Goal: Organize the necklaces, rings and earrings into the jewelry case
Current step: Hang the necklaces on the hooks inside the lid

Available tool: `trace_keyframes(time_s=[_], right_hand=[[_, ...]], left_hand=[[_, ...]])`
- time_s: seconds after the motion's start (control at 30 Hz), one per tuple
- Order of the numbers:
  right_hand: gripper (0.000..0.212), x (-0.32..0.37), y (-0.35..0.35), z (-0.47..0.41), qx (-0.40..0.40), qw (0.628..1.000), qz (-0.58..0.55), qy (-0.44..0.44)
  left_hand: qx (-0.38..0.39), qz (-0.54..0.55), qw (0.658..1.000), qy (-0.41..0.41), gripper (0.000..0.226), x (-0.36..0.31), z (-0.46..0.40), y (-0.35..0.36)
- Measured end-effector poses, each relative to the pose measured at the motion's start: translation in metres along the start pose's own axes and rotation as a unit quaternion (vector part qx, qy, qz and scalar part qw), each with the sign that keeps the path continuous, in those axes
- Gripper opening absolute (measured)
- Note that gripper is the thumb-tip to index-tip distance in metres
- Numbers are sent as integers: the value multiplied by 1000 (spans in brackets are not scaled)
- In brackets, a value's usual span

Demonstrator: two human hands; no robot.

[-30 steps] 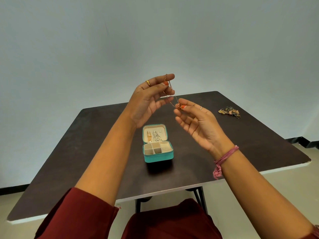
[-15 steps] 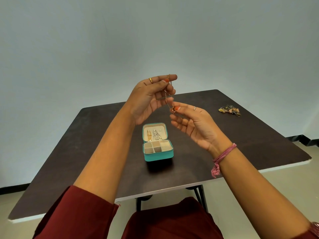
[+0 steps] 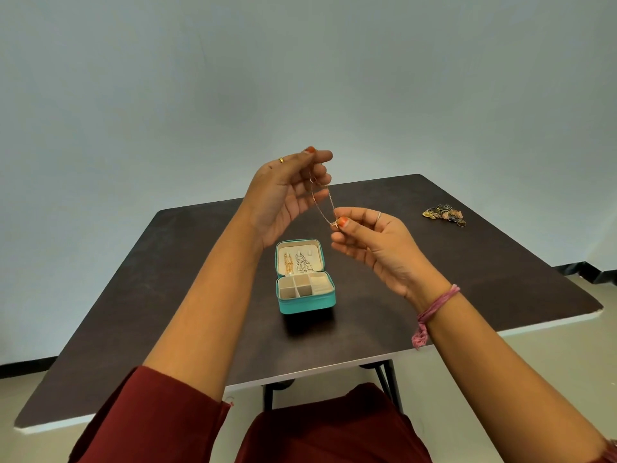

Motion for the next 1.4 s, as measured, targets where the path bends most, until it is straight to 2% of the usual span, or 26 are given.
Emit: trace_keyframes(time_s=[0.17, 0.4, 0.6, 0.77, 0.97, 1.13, 1.23, 1.4], right_hand=[[21, -3, 2, 3, -2, 1000, -10, -12], [19, -5, 2, 6, 1, 997, -74, 19], [20, -11, 0, 6, 12, 997, -62, 35], [23, -14, 3, 6, 17, 998, -56, 38], [29, -14, 11, 5, 16, 999, 20, 45], [24, -13, 13, 5, 15, 1000, 3, 26], [16, -12, 9, 5, 15, 1000, -4, 18], [14, -10, 5, 3, 11, 1000, -4, 12]], left_hand=[[-32, 79, 996, -22, 23, 7, -2, -6], [-10, 201, 976, -80, 25, 13, 2, -14], [-21, 222, 969, -105, 21, 18, 1, -19], [-44, 309, 941, -131, 19, 25, 0, -20], [-50, 372, 911, -169, 17, 33, 3, -19], [-60, 365, 913, -172, 19, 36, 2, -22], [-64, 309, 936, -158, 20, 34, 4, -24], [-35, 247, 962, -114, 31, 30, 9, -24]])
Point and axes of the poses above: each hand's wrist, its own z-axis away from the middle knuckle, its own y-axis out of the palm, x = y × z, the point moved 4 cm from there along -z, towards the middle knuckle, and after that the axes turned 6 degrees about -z, right-handed, at the moved point
